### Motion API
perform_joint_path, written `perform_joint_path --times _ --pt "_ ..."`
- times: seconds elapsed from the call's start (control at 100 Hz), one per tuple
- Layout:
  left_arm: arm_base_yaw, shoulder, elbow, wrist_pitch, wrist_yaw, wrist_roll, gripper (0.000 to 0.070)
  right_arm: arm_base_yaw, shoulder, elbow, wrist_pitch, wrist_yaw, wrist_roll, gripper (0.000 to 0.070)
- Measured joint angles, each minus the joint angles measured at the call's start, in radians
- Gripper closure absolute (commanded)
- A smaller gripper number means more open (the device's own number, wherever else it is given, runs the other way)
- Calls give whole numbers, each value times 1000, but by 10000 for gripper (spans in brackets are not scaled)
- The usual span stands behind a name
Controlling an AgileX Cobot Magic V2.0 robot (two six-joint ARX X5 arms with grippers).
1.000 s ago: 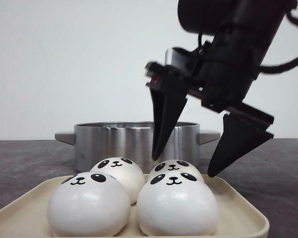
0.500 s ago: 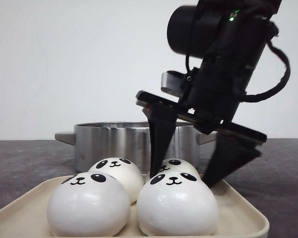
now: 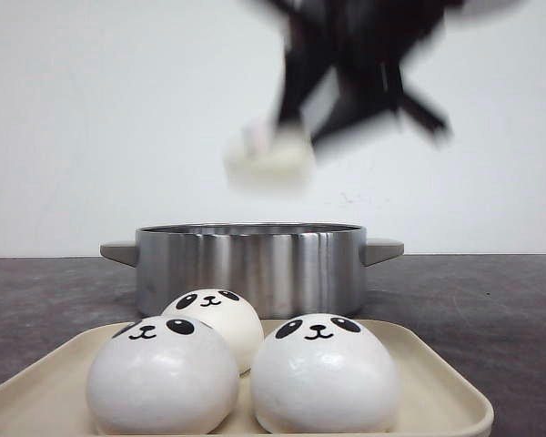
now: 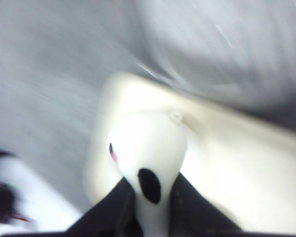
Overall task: Steam buns
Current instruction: 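Lift the bun with the right gripper, lower into the pot, release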
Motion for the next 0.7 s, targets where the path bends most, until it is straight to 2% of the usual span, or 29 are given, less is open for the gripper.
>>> perform_joint_path --times 0.07,0.28,0.45,0.7 --pt "0 0 0 0 -19 0 146 0 -47 71 6 23 -2 693" --pt "0 0 0 0 -56 0 146 -31 -12 304 5 190 -85 693" --pt "0 7 0 1 -79 0 146 -94 113 426 14 197 -171 693" --pt "0 13 0 0 -80 0 146 -180 412 424 75 200 -219 693"
